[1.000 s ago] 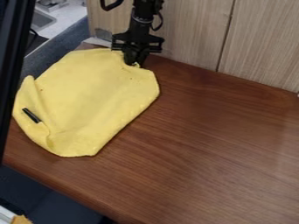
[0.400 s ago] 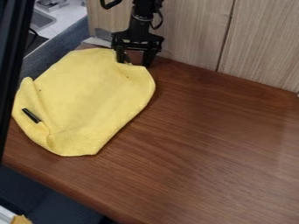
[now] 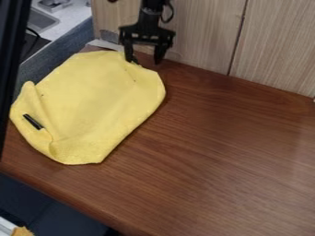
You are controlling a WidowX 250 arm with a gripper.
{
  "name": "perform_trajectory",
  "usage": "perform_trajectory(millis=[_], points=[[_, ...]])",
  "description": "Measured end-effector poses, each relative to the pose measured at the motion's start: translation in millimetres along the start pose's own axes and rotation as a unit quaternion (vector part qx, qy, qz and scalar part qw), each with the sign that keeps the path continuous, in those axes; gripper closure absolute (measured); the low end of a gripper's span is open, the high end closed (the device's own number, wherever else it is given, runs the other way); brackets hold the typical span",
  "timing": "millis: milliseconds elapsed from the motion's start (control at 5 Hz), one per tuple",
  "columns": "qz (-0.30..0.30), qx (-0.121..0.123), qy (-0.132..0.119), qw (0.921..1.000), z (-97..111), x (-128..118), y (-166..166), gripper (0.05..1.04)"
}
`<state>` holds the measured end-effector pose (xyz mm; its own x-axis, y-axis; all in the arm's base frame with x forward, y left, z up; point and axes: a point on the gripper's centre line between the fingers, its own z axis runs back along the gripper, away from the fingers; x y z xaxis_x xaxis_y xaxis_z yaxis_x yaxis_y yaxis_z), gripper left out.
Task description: Unfold the cloth from bottom to top
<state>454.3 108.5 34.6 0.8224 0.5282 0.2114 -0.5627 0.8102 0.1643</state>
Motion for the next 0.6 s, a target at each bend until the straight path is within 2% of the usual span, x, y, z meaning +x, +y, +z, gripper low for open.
perform_trajectory(millis=[200, 400, 600], points=[[-0.009, -0.016, -0.024, 0.9995, 25, 2, 2, 0.084], [-0.016, -0.021, -0.044, 0.9987, 51, -1, 7, 0.083], [-0.027, -0.012, -0.052, 0.9982, 73, -6, 18, 0.084]])
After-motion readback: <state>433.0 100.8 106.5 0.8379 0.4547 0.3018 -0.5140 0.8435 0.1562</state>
